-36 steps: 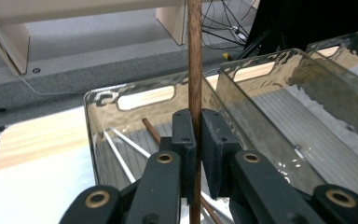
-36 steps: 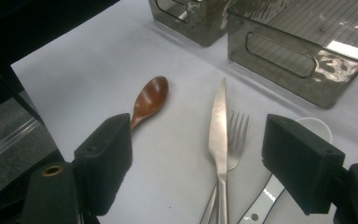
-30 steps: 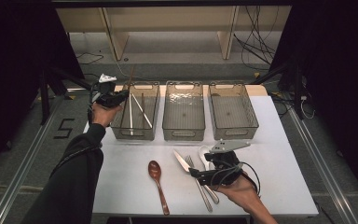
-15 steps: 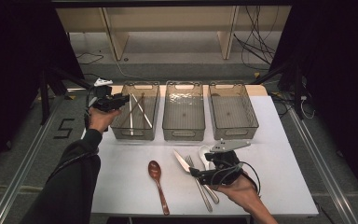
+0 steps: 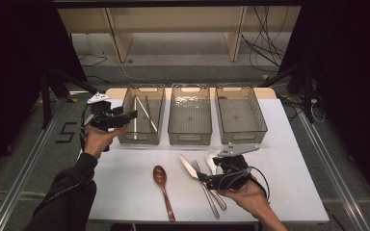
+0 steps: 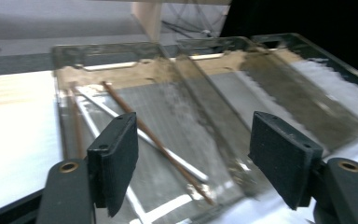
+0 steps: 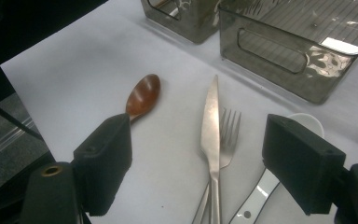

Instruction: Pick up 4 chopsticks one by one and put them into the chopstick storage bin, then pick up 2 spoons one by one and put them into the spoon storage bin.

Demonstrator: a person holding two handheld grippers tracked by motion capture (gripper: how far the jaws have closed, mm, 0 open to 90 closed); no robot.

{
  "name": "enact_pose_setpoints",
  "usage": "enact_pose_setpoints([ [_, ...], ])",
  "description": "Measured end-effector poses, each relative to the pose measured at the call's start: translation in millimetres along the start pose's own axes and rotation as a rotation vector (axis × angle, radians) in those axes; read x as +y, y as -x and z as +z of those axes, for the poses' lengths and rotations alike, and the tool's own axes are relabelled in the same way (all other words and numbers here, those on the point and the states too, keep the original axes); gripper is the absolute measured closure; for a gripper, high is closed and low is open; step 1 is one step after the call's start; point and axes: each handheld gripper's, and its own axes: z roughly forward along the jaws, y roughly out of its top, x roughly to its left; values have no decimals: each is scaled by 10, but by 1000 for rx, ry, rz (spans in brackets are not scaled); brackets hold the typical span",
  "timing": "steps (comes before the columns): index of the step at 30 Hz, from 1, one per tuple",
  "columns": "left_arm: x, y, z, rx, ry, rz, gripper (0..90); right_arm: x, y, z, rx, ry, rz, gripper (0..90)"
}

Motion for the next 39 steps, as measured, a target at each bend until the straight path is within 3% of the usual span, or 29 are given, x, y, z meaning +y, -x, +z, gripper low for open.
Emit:
enact_pose_setpoints([
  [10, -249, 189, -173, -59, -17, 18, 265, -45, 102, 37, -38, -13, 13, 250],
  [14, -337, 259, -220, -88, -24, 23, 249, -63, 185, 66, -85, -28, 23, 250],
  [25, -514, 427, -419, -133, -27, 47, 211, -82, 277, 97, -108, -40, 53, 250],
  [31, -608, 555, -471, -155, -51, 87, 190, -85, 283, 110, -111, -44, 55, 250],
  [36, -658, 662, -492, -158, -58, 144, 168, -89, 299, 113, -117, -51, 60, 250],
  [39, -694, 705, -506, -169, -62, 153, 162, -88, 307, 117, -123, -57, 63, 250],
])
